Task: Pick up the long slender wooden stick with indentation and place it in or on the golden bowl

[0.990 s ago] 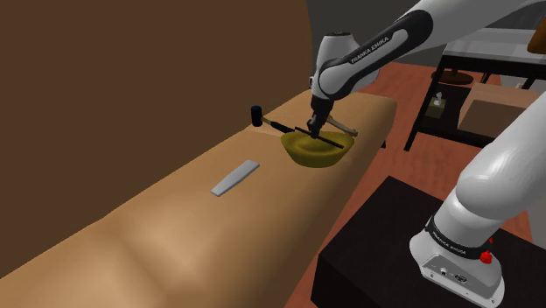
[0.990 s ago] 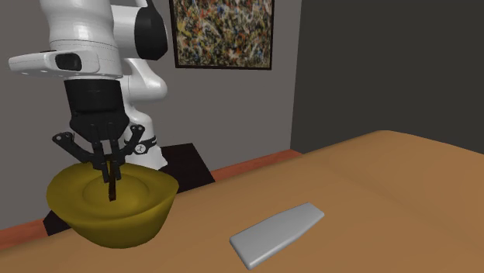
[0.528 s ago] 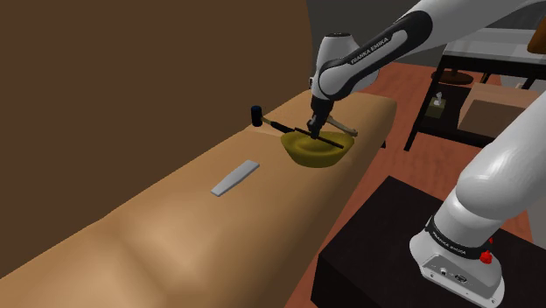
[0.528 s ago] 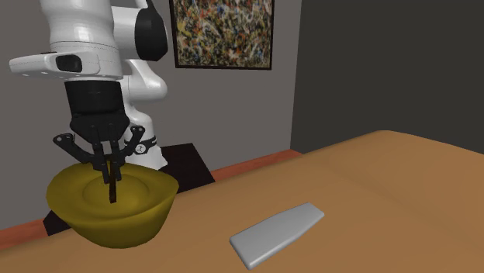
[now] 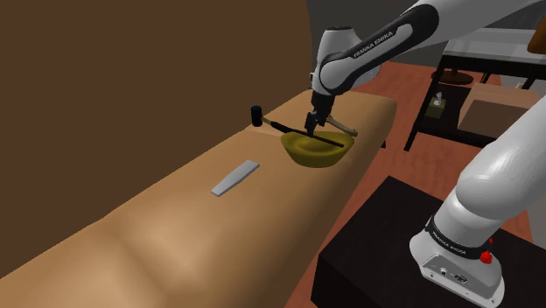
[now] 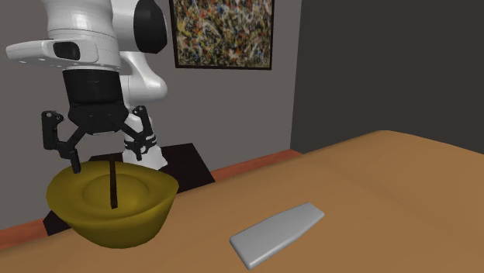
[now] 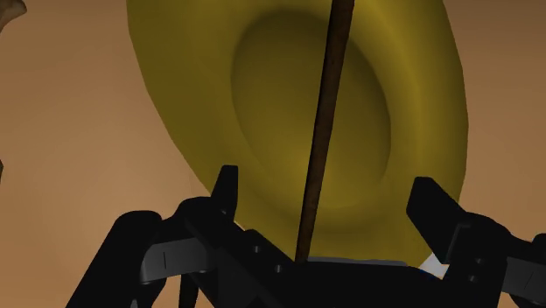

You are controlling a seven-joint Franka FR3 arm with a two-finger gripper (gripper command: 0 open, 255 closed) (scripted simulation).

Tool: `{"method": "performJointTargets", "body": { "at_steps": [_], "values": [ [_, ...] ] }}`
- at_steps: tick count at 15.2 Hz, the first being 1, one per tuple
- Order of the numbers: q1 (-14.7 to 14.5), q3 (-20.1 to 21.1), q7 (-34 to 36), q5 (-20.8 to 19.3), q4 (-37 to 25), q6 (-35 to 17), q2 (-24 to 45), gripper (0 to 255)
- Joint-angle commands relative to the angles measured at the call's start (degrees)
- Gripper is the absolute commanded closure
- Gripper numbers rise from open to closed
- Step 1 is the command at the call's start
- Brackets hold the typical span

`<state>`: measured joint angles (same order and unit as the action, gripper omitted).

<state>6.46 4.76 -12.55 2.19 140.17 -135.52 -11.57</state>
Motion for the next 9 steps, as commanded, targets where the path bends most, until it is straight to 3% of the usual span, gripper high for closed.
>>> {"method": "performJointTargets", "body": {
  "at_steps": [1, 9],
  "values": [
    [0.0, -0.2, -0.2, 0.1, -1.2, 3.7, -2.4, 0],
    [0.0, -0.2, -0.3, 0.2, -1.9, 5.4, -3.4, 0]
  ]
}}
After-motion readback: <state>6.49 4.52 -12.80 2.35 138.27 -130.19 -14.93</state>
